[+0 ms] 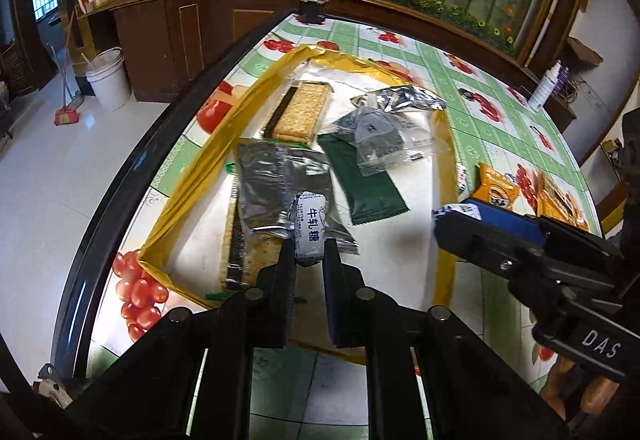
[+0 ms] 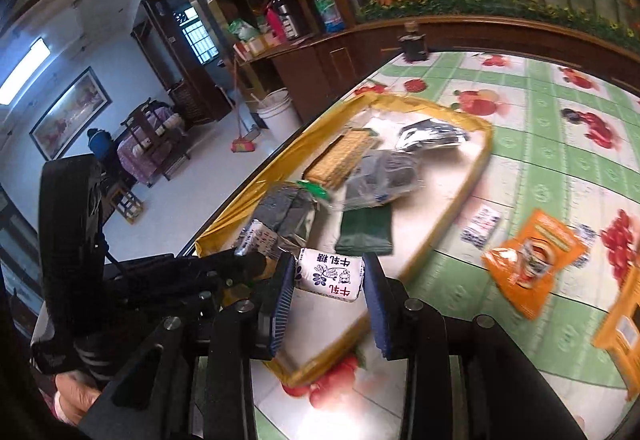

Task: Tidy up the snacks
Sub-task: 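Carry both white boxes over the tray and open both tools to drop them, then move the left tool to the orange chip bag while the right tool approaches the orange cake packs, then grasp the orange chip bag with the left tool while the right tool grasps an orange cake pack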

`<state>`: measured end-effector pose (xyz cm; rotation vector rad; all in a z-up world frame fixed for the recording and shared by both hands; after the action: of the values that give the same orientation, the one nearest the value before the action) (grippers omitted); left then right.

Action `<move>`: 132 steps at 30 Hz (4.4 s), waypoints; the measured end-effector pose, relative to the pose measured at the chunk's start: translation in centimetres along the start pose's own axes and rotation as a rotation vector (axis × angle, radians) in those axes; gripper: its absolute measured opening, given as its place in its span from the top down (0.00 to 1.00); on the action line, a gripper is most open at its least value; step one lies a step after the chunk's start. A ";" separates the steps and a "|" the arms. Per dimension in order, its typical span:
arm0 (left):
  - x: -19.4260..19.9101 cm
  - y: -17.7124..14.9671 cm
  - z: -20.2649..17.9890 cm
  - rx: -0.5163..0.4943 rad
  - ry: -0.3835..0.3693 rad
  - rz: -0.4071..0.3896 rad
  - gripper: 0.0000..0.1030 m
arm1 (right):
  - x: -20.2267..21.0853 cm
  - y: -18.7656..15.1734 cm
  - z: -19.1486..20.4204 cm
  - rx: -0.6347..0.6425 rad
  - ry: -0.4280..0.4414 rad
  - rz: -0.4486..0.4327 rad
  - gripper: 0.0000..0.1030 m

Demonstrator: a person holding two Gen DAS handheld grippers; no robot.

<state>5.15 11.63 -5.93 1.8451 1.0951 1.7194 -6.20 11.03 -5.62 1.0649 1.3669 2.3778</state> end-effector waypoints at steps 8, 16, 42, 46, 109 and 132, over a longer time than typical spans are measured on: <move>-0.8 0.0 0.8 -0.014 0.044 0.003 0.90 | -3.3 0.1 0.4 0.008 0.013 0.035 0.66; -1.1 0.0 2.3 0.061 0.050 0.027 0.69 | -3.7 -0.4 -0.5 -0.024 -0.024 0.048 0.63; 1.6 0.1 -7.2 -0.073 -0.050 -0.021 0.48 | 11.4 -4.9 -13.1 -0.251 -0.305 -0.099 0.34; 1.4 -0.4 -10.1 -0.114 -0.086 -0.005 0.47 | 13.7 -6.0 -15.5 -0.293 -0.356 -0.119 0.34; -10.1 2.8 -23.8 -0.509 -0.331 0.230 0.35 | 8.0 -4.6 -19.7 0.262 -0.214 0.214 0.19; -8.5 1.7 -23.5 -0.488 -0.356 0.166 0.92 | 10.8 -5.6 -19.6 0.082 -0.245 0.109 0.31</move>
<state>-16.49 -1.02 -6.23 1.8514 0.3516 1.4894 -28.14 6.33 -11.06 1.4336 1.3598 2.1883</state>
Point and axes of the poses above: each gripper's, at about its wrist camera, not at the fingertips, and x roughly against the way its jaws point, z to its left, y to its top, the point moved 2 cm from there along -x, roughly the way its jaws point, and after that the axes turned 9 degrees about -z, right-handed, at the moved point
